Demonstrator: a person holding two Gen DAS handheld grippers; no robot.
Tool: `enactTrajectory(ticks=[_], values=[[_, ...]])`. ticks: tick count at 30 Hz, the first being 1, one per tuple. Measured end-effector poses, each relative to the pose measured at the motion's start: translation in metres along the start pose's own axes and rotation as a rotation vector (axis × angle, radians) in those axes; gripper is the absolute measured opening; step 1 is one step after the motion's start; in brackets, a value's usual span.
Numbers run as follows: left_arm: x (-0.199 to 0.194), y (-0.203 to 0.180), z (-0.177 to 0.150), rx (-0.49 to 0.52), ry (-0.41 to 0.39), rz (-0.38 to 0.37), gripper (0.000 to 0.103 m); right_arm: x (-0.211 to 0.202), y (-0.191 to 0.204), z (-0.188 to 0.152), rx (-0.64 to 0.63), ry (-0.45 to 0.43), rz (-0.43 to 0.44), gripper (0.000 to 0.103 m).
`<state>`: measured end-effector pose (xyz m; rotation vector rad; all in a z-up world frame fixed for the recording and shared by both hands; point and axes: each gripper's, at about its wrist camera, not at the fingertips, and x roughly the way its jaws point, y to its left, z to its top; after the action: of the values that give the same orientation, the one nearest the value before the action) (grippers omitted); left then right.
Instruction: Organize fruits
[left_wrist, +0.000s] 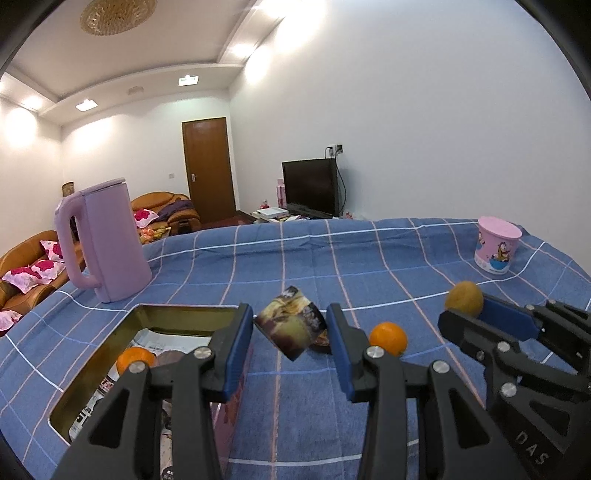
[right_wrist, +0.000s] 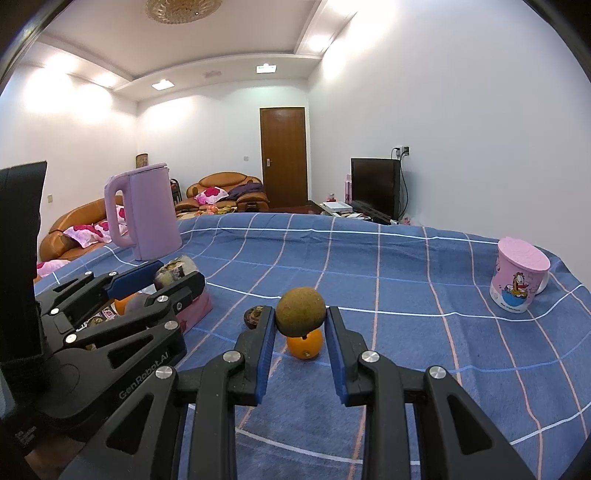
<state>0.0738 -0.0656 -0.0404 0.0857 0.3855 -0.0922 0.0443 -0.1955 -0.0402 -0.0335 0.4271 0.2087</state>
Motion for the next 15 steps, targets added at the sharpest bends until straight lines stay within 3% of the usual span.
enactTrajectory(ticks=[15], values=[[-0.011, 0.035, -0.006, -0.049, 0.030, 0.016, 0.043, 0.008, 0.029, 0.000, -0.029, 0.028, 0.042, 0.029]])
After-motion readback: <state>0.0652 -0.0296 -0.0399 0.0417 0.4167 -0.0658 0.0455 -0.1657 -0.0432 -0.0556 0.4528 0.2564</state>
